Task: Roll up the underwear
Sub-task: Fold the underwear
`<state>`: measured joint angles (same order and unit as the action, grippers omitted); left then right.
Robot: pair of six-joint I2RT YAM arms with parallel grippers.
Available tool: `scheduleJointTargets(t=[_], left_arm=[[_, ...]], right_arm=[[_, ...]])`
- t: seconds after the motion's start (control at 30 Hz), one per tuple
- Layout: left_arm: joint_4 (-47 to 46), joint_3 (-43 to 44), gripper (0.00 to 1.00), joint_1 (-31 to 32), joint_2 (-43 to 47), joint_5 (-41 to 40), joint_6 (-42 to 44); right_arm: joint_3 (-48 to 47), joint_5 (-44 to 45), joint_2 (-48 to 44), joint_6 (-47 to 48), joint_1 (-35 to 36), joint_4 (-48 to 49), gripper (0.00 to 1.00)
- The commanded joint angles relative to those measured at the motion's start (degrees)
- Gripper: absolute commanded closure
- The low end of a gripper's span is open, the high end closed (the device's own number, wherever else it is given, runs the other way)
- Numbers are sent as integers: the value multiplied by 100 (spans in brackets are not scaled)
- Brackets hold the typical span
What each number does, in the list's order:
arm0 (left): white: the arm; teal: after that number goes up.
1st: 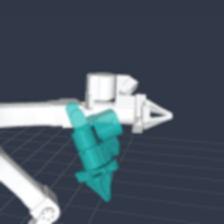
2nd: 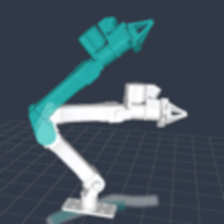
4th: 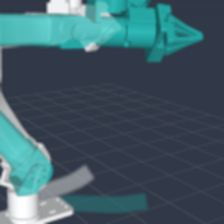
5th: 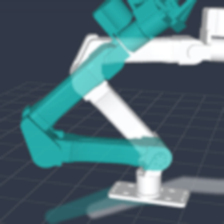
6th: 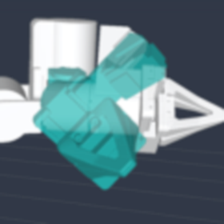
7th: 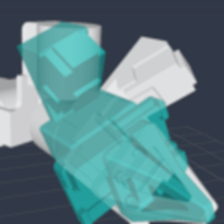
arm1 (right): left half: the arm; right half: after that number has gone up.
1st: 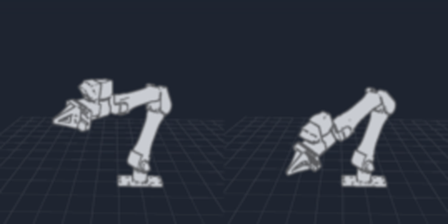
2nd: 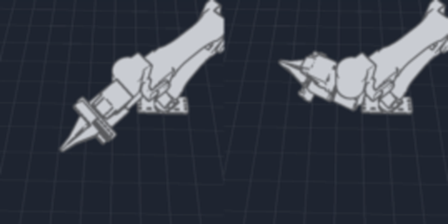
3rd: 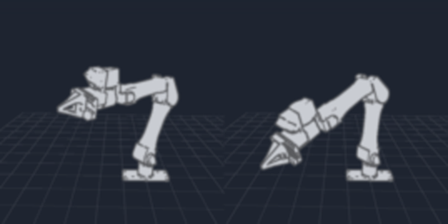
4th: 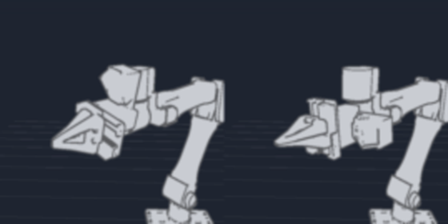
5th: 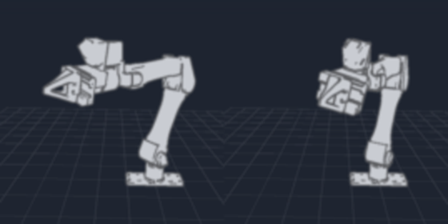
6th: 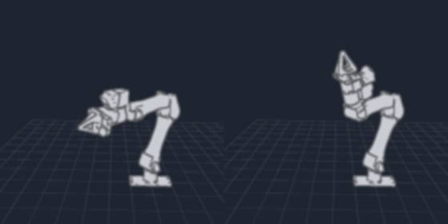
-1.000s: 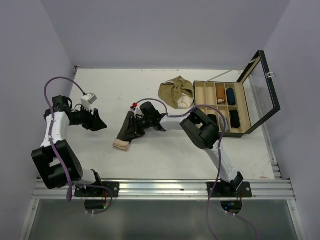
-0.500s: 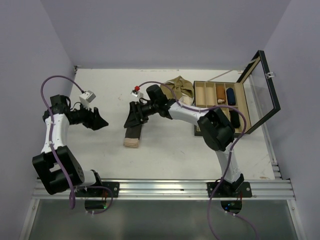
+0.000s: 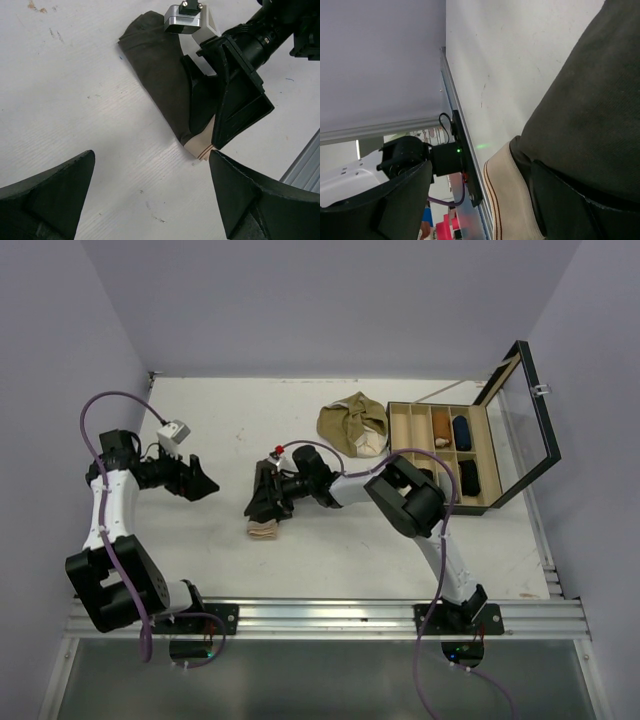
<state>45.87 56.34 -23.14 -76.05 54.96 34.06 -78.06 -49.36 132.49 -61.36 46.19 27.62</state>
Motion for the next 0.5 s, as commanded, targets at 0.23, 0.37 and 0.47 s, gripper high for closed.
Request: scheduleJointTargets(t=[0.23, 0.37, 0.47], left_arm=[[-184, -202, 0, -51, 460, -21, 188], [-262, -220, 0, -51, 477, 50, 127], [-350, -211, 0, -42, 460, 59, 48]], right_arm=[[-24, 155, -899, 748, 48, -705, 14], [-525, 190, -1190, 915, -31, -951, 14], [-842, 208, -1006, 907, -137, -1082, 13]])
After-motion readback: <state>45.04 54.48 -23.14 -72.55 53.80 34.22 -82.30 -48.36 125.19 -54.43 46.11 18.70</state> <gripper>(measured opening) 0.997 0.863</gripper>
